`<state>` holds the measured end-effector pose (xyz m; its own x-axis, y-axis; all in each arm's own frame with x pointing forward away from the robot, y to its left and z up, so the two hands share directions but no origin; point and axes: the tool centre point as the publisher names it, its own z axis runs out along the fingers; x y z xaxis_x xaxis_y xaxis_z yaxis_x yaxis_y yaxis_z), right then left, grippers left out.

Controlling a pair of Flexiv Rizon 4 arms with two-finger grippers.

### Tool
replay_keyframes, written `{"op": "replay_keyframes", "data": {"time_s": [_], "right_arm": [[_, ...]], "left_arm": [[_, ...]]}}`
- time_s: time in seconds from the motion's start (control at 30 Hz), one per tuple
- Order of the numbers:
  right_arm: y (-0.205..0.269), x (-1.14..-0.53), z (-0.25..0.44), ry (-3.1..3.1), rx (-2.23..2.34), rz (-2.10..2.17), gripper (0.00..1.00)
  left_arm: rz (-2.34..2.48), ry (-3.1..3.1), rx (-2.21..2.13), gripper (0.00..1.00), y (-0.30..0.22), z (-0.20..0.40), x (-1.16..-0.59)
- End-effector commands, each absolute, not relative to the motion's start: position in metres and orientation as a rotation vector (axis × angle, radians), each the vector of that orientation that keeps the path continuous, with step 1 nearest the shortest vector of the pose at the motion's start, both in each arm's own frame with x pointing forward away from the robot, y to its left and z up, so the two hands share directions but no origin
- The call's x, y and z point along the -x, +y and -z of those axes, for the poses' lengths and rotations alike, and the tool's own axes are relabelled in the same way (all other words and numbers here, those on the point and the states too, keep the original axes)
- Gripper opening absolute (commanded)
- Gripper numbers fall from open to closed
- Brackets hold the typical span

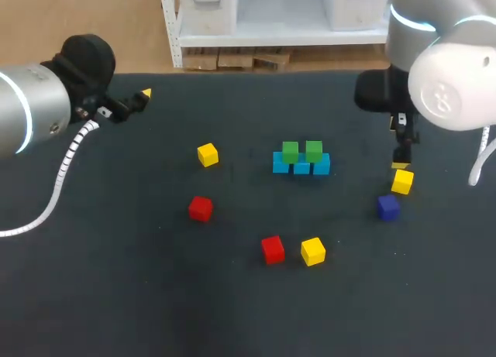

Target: Place the blue cubes, place green cubes on the blue cubes, place the yellow cubes on the green cubes, then place the red cubes on the yellow cubes, and place purple cube on the red cubes.

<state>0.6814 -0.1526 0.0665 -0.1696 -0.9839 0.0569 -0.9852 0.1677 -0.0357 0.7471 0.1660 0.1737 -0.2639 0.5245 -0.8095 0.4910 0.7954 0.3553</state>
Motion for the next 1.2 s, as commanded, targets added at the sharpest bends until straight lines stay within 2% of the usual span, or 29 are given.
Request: {"op": "replay_keyframes", "data": {"time_s": [0.03, 0.5, 0.9, 1.2], "right_arm": [[-0.152, -0.682, -0.067, -2.385, -2.01, -0.098, 1.0], [-0.152, -0.682, -0.067, -2.385, -2.01, -0.098, 1.0], [-0.148, -0.693, -0.081, -2.709, -1.944, -0.003, 1.0], [-0.126, -0.677, -0.088, -2.645, -2.088, 0.086, 1.0]], "left_arm": [[-0.042, 1.907, -0.765, 1.0, 0.165, -0.173, -0.747], [-0.042, 1.907, -0.765, 1.0, 0.165, -0.173, -0.747], [-0.042, 1.907, -0.765, 1.0, 0.165, -0.173, -0.747], [-0.042, 1.907, -0.765, 1.0, 0.165, -0.173, -0.747]]}}
